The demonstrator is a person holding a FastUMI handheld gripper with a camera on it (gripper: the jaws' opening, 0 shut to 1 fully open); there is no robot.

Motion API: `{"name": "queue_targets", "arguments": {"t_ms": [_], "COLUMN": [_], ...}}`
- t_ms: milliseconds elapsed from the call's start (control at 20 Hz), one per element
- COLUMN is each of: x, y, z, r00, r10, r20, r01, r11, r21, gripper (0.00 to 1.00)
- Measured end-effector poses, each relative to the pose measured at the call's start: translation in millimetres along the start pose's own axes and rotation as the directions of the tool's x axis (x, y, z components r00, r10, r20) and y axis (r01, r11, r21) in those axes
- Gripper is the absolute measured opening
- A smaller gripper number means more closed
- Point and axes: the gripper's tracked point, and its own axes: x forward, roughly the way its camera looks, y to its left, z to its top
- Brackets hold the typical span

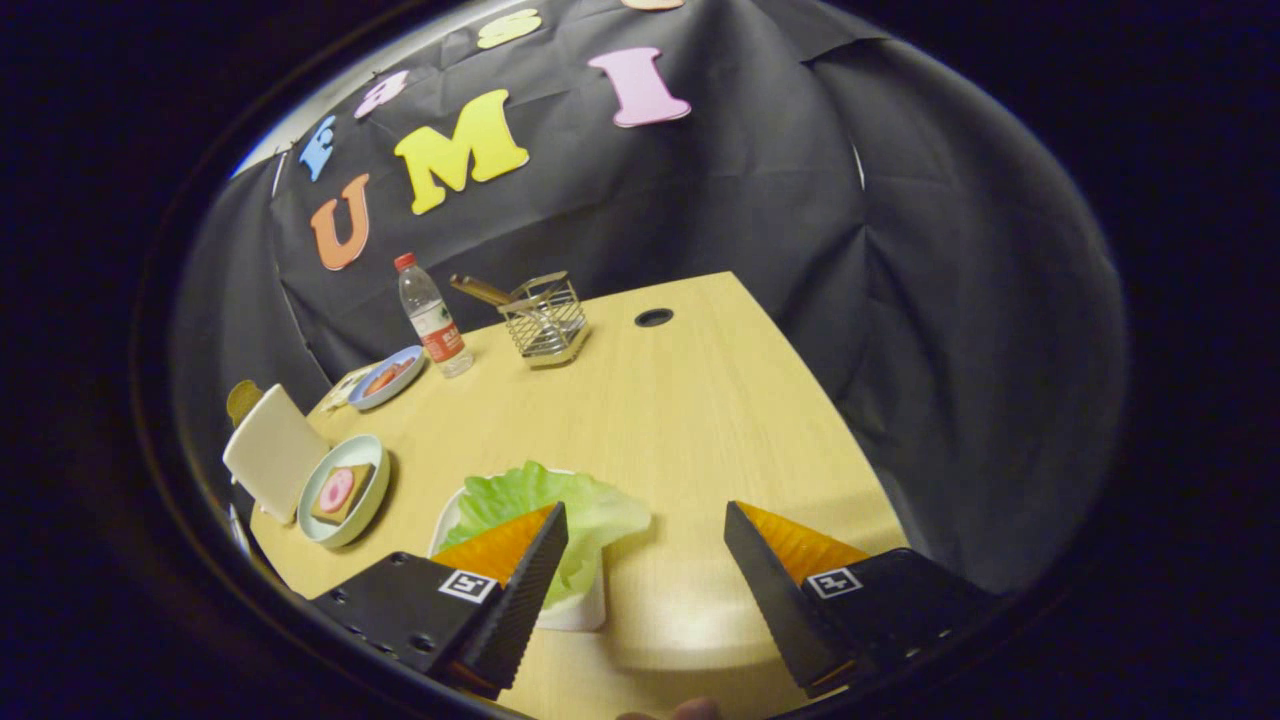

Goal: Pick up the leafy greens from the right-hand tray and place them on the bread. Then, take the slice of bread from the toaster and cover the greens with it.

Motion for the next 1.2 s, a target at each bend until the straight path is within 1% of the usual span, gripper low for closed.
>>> {"name": "queue_targets", "arguments": {"t_ms": [100, 250, 300, 350, 500, 550, 650, 700, 750, 850, 1000, 1200], "x": [8.4, 25.8, 24.4, 25.8, 27.5, 25.8, 22.7, 21.4, 19.4, 11.9, -7.8, -34.0], "y": [3.4, 9.3, 6.6, 7.2, 9.5, 8.0, 7.9, 5.0, 6.6, 12.4, 24.0, 52.4], "z": [-4.1, -10.3, -7.3, -6.3, -8.1, -6.5, 2.2, 3.5, 2.8, 8.5, 30.8, 60.3], "r00": [1.000, 0.999, 0.999, 0.999, 0.997, 0.997, 0.999, 0.998, 0.998, 0.999, 1.000, 0.998], "r10": [-0.002, -0.005, -0.013, -0.010, -0.005, -0.008, -0.026, -0.047, -0.046, -0.032, -0.017, 0.005], "r20": [-0.015, -0.053, -0.045, -0.048, -0.072, -0.071, -0.041, -0.037, -0.040, -0.043, 0.010, 0.059], "r01": [0.001, 0.003, 0.010, 0.006, 0.003, 0.007, 0.026, 0.047, 0.045, 0.033, 0.016, -0.007], "r11": [0.999, 0.999, 0.998, 0.998, 1.000, 1.000, 1.000, 0.999, 0.999, 0.999, 0.999, 1.000], "r21": [-0.034, -0.054, -0.065, -0.065, -0.028, -0.018, -0.004, -0.007, -0.005, 0.018, 0.047, 0.029], "gripper": [0.96, 0.95, 0.95, 0.89, 0.67, 0.50, 0.26, 0.13, 0.01, 0.01, 0.00, 0.00]}}
